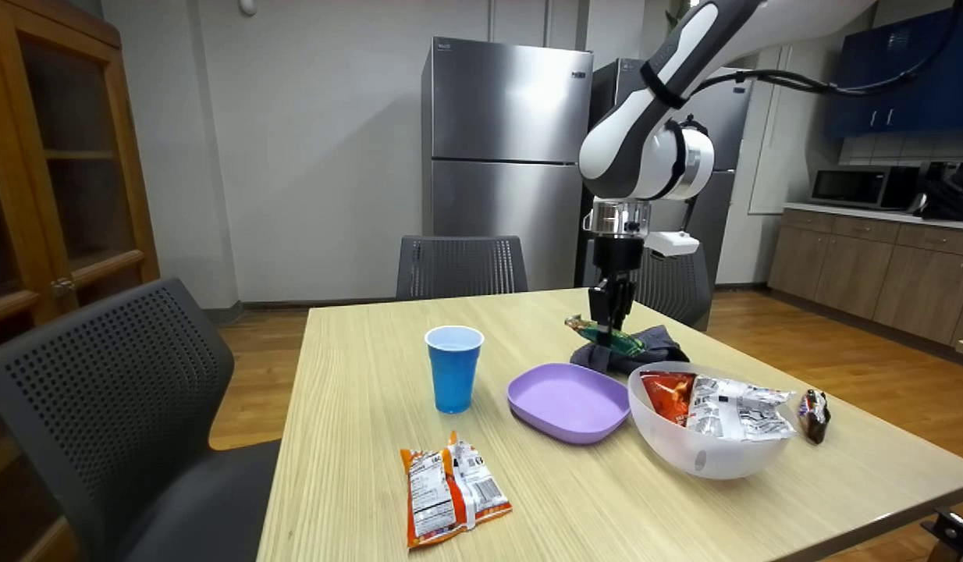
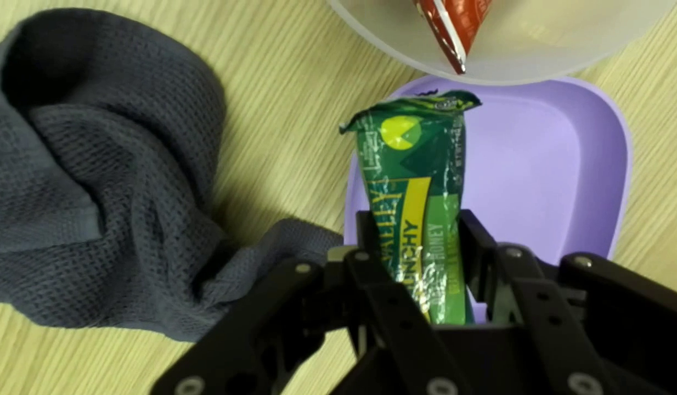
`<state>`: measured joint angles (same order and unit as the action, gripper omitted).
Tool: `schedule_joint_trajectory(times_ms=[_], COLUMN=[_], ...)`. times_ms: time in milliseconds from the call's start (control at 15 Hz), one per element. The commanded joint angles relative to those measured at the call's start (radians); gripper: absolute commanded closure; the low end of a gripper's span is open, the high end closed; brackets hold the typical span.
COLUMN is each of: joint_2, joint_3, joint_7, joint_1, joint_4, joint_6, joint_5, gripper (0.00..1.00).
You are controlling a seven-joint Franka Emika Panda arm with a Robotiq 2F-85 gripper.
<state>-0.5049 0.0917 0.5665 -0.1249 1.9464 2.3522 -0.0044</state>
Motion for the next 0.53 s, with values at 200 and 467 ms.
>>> schedule_joint_trajectory(times_ms=[200, 467], joint_2=[-0.004, -0.014], joint_3=[0.005, 0.007], joint_7=[-0.048, -0.071], joint_1=[0.018, 0.032], joint_4=[0.031, 0.031], joint_6=[0.028, 0.042], joint_5=[0.003, -0.003], gripper=[0.87, 0.87])
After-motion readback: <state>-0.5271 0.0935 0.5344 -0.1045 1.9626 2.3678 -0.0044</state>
